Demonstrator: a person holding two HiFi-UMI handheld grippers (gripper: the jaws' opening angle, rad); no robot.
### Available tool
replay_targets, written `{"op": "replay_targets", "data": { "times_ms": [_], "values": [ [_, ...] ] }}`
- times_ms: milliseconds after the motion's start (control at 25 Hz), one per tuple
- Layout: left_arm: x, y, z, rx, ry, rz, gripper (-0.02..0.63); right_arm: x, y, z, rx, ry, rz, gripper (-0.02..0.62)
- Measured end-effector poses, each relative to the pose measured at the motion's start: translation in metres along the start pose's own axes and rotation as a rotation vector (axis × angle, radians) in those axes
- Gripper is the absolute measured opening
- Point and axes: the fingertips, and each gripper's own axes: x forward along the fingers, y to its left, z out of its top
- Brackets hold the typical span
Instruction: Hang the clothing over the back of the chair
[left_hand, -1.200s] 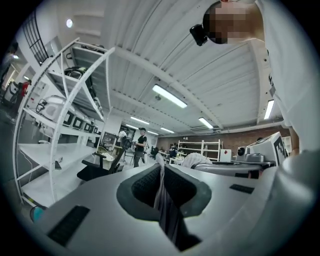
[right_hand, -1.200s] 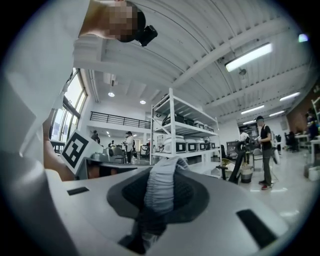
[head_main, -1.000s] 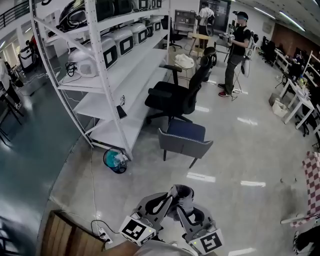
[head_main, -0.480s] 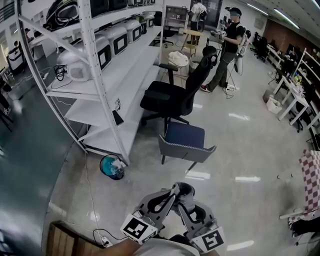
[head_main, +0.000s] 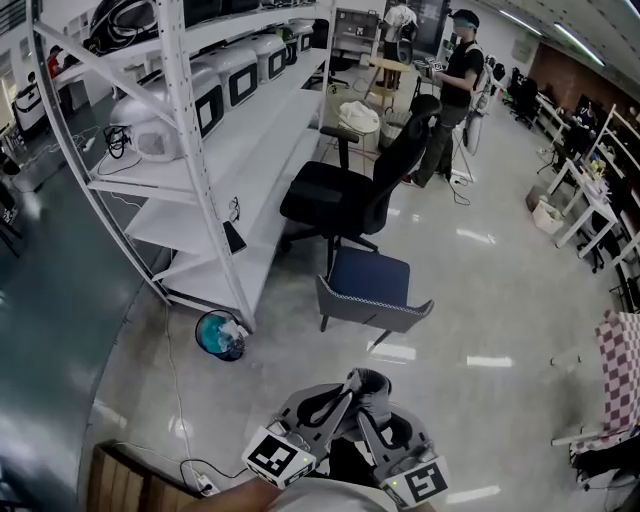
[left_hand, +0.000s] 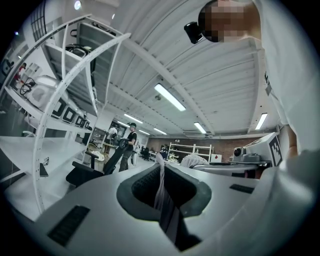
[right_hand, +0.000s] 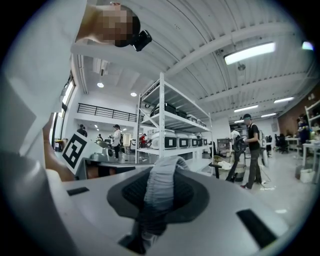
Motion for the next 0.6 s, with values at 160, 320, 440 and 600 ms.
{"op": "replay_targets", "data": {
  "times_ms": [160, 320, 440, 600],
  "values": [
    [0.017, 0.017, -0.002, 0.008, 0.003, 0.039, 0.028, 0.015, -0.024, -0.004, -0.005, -0.007, 0.030, 0.080],
    [0.048, 0.037, 0.000, 0.013, 0.021, 0.078, 0.028, 0.037, -0.060, -0.003, -0.011, -0.010, 0.077, 0.080],
    [0.083, 0.049, 0.009, 0.041, 0.017, 0.100, 0.028, 0.051, -0.094, 0.002, -0.006, -0.028, 0.108, 0.080],
    [0.135, 0.061, 0.016, 0.076, 0.004, 0.136, 0.028, 0.066, -0.141, 0.011, 0.005, -0.067, 0.144, 0.080]
  ]
}}
